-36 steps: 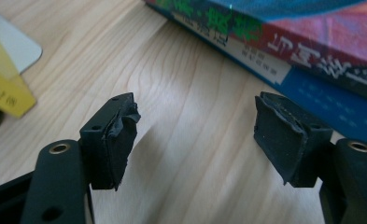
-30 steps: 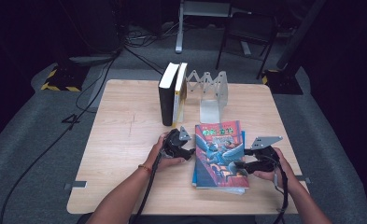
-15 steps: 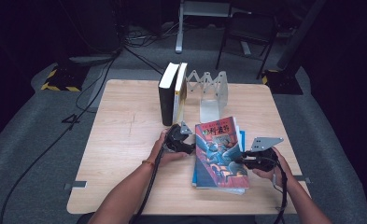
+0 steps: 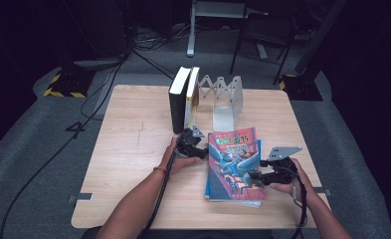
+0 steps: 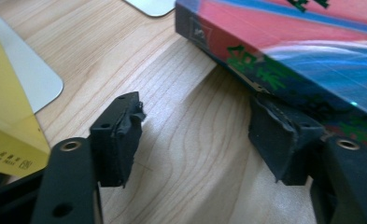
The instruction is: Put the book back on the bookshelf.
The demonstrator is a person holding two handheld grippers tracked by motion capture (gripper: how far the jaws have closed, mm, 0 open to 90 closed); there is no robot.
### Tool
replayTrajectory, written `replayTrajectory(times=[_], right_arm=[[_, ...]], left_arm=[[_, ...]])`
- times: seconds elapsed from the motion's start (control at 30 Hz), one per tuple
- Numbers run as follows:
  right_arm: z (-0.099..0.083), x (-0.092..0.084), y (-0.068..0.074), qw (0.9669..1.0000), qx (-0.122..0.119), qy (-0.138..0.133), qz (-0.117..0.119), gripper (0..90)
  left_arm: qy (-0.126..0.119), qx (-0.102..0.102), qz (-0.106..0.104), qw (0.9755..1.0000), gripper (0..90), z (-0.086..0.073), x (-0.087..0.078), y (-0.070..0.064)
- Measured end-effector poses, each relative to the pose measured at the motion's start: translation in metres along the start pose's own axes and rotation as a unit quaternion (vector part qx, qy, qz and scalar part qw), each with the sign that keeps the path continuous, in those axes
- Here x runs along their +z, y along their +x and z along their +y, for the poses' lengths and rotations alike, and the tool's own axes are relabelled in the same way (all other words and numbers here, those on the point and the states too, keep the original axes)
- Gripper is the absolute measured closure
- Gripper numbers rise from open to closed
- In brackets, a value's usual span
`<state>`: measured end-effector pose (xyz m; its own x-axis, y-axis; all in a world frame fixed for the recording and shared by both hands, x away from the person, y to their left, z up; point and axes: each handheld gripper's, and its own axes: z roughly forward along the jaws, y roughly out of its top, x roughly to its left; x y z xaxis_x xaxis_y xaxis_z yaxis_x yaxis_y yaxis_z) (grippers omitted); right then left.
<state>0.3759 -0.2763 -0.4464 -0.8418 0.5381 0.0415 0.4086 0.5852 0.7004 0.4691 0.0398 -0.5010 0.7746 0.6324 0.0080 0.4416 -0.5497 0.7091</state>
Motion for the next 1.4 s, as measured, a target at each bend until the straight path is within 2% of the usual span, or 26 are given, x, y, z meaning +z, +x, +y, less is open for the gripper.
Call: replayTrajectory(times=[0.13, 0.23, 0.3, 0.33, 0.37, 0.4, 0.43, 0.5, 0.63, 0.67, 0.77, 0.83, 0.9, 0.93, 1.0, 1.07, 1.1, 1.2, 1.33, 1.37, 1.4], right_arm=[[0.004, 0.003, -0.001, 0.9999, 0.004, 0.011, -0.004, 37.7], [0.009, 0.006, 0.001, 0.9992, 0.006, 0.025, -0.031, 31.7], [0.014, 0.009, 0.002, 0.9974, 0.014, 0.043, -0.056, 22.1], [0.016, 0.011, 0.001, 0.9963, 0.022, 0.053, -0.065, 20.7], [0.016, 0.011, 0.001, 0.9963, 0.022, 0.053, -0.065, 20.7], [0.016, 0.013, -0.005, 0.9964, 0.041, 0.053, -0.052, 19.9], [0.016, 0.014, -0.007, 0.9964, 0.049, 0.053, -0.045, 19.1], [0.016, 0.015, -0.009, 0.9963, 0.055, 0.054, -0.038, 18.6], [0.015, 0.016, -0.012, 0.9972, 0.048, 0.051, -0.028, 18.9], [0.011, 0.014, -0.015, 0.9987, 0.032, 0.037, -0.017, 19.8], [0.008, 0.011, -0.015, 0.9995, 0.019, 0.017, -0.017, 26.2], [0.008, 0.010, -0.014, 0.9996, 0.011, 0.012, -0.021, 27.3], [0.007, 0.010, -0.012, 0.9998, 0.004, -0.013, -0.018, 36.1], [0.007, 0.010, -0.012, 0.9998, 0.004, -0.013, -0.018, 36.1], [0.007, 0.009, -0.012, 0.9995, 0.000, -0.031, -0.012, 40.6], [0.007, 0.006, -0.013, 0.9985, -0.005, -0.054, -0.013, 55.3], [0.008, 0.004, -0.014, 0.9977, -0.001, -0.067, -0.012, 61.1], [0.009, 0.002, -0.013, 0.9964, -0.007, -0.083, -0.013, 71.5], [0.009, -0.001, -0.011, 0.9945, -0.020, -0.102, -0.006, 78.6], [0.009, -0.003, -0.010, 0.9937, -0.025, -0.109, -0.005, 80.4], [0.011, -0.008, -0.009, 0.9913, -0.032, -0.128, -0.001, 82.1]], left_arm=[[0.002, 0.008, -0.003, 1.0000, 36.5, 0.001, 0.000, 0.000], [0.002, 0.005, -0.008, 1.0000, 36.5, 0.000, 0.000, 0.001], [0.000, 0.002, -0.010, 0.9999, 35.9, 0.000, 0.000, 0.002], [-0.001, 0.002, -0.010, 1.0000, 35.7, 0.000, 0.000, 0.002], [-0.001, 0.002, -0.010, 1.0000, 35.7, 0.000, 0.000, 0.002], [0.000, 0.003, -0.009, 1.0000, 36.0, 0.000, 0.000, 0.002], [0.000, 0.007, -0.008, 0.9999, 36.0, 0.001, 0.001, 0.001], [-0.001, 0.007, -0.006, 1.0000, 36.1, 0.001, 0.001, 0.001], [0.000, 0.014, -0.003, 0.9999, 38.0, 0.003, 0.001, 0.000], [-0.003, 0.013, -0.008, 0.9999, 41.3, 0.003, 0.002, -0.001], [-0.004, 0.017, -0.010, 0.9998, 46.4, 0.003, 0.002, -0.002], [-0.008, 0.012, -0.018, 0.9997, 47.3, 0.003, 0.003, -0.001], [-0.012, 0.015, -0.018, 0.9997, 52.3, 0.003, 0.002, 0.000], [-0.015, 0.014, -0.023, 0.9995, 52.3, 0.003, 0.002, 0.000], [-0.023, 0.012, -0.042, 0.9988, 60.2, 0.003, 0.001, 0.001], [-0.030, 0.011, -0.077, 0.9965, 73.4, 0.003, 0.000, 0.002], [-0.032, 0.009, -0.083, 0.9960, 76.4, 0.004, 0.000, 0.002], [-0.035, 0.005, -0.104, 0.9939, 80.2, 0.005, 0.000, 0.005], [-0.033, 0.010, -0.091, 0.9952, 82.4, 0.008, 0.000, 0.004], [-0.031, 0.012, -0.088, 0.9956, 82.8, 0.009, 0.001, 0.005], [-0.043, 0.006, -0.088, 0.9952, 82.6, 0.012, 0.000, 0.007]])
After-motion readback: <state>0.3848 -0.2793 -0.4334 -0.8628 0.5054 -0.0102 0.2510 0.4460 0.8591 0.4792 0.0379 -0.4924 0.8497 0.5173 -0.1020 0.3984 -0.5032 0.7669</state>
